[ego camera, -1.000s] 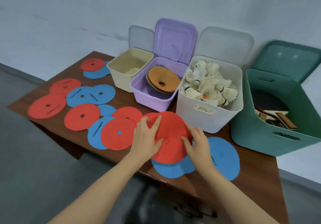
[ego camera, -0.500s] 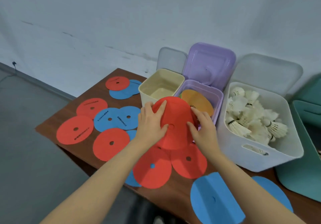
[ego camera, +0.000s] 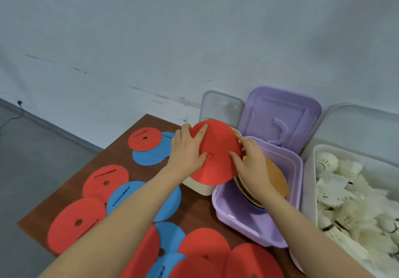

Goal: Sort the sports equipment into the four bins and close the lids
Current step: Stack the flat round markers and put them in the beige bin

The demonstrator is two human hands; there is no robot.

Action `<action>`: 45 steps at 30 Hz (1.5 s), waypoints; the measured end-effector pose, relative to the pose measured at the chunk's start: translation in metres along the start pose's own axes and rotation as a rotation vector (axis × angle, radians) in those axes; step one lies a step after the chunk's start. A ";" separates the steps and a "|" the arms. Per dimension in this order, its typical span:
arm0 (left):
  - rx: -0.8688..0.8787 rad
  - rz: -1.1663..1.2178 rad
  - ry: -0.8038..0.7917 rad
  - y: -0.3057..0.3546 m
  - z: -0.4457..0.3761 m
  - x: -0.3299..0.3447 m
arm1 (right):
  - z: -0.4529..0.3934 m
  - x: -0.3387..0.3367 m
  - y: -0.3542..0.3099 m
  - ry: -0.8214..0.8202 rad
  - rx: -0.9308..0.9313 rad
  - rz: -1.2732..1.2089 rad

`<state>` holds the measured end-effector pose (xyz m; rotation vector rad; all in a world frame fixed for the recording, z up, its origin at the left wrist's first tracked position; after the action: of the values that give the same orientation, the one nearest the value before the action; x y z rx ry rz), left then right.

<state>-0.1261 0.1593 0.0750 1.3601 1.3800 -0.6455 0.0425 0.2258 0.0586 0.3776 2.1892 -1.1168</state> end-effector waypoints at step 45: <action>0.392 0.167 -0.328 0.051 0.128 0.041 | 0.205 -0.039 0.013 0.092 0.242 0.392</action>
<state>-0.0325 0.0699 0.0125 1.5719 0.8953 -1.0126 0.1636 0.0704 -0.0118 0.9357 1.9433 -1.1568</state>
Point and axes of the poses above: each hand's wrist, its own z-axis away from the middle knuckle, its own x-axis out of the palm, y = z × x, the point moved 3 cm from there along -z, towards the middle knuckle, and after that the axes turned 4 degrees about z, right-handed, at the moved point
